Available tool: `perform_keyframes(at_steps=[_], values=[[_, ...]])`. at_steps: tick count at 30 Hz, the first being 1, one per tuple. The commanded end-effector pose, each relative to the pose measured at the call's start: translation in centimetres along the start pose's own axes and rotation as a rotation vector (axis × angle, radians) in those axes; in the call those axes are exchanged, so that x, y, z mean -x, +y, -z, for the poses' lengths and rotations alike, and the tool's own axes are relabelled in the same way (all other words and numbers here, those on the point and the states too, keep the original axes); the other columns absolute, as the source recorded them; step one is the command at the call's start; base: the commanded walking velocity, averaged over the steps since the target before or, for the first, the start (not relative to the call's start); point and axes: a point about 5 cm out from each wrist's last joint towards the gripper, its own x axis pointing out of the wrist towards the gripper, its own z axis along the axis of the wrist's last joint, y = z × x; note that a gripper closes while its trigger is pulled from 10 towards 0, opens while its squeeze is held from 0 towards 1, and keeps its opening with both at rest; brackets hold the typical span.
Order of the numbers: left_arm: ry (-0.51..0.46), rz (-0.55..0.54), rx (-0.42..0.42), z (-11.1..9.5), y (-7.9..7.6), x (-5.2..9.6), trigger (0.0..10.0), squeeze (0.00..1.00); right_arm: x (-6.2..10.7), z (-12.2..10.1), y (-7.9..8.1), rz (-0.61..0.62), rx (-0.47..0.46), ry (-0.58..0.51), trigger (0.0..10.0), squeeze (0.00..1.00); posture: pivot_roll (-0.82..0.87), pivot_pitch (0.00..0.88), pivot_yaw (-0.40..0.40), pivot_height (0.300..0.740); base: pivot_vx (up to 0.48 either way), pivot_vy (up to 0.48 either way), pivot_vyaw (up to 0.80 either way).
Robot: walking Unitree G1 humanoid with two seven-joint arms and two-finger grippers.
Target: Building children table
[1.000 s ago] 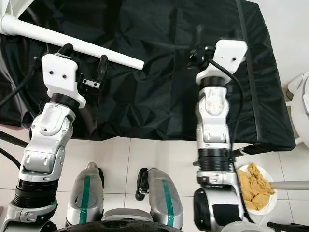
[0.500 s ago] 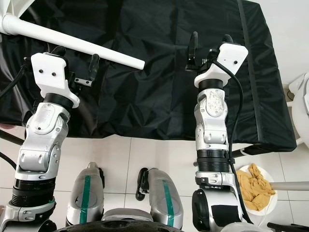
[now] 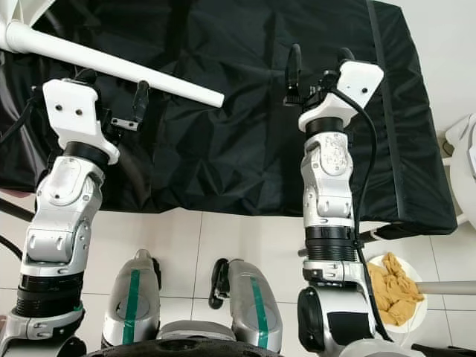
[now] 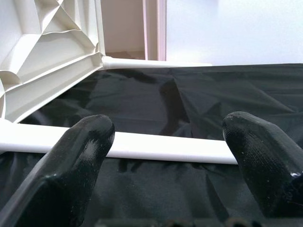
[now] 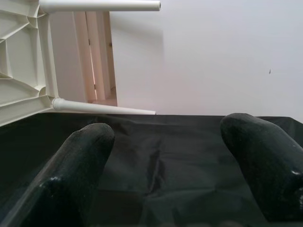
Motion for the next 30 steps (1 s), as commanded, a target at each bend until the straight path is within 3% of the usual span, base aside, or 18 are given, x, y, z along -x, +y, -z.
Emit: perform_keyframes(at_steps=[1, 30], values=[[-0.005, 0.002, -0.001, 0.00, -0.11, -0.12, 10.0, 0.00, -0.04, 0.06, -0.56, 0.010, 0.001, 0.007, 10.0, 0.00, 0.18, 0.049, -0.138, 0.740, 0.000, 0.000, 0.00], [-0.008, 0.003, -0.005, 0.03, -0.08, -0.28, 10.0, 0.00, -0.37, -0.08, -0.91, -0.006, 0.020, -0.005, 10.0, 0.00, 0.18, 0.043, -0.142, 0.740, 0.000, 0.000, 0.00]])
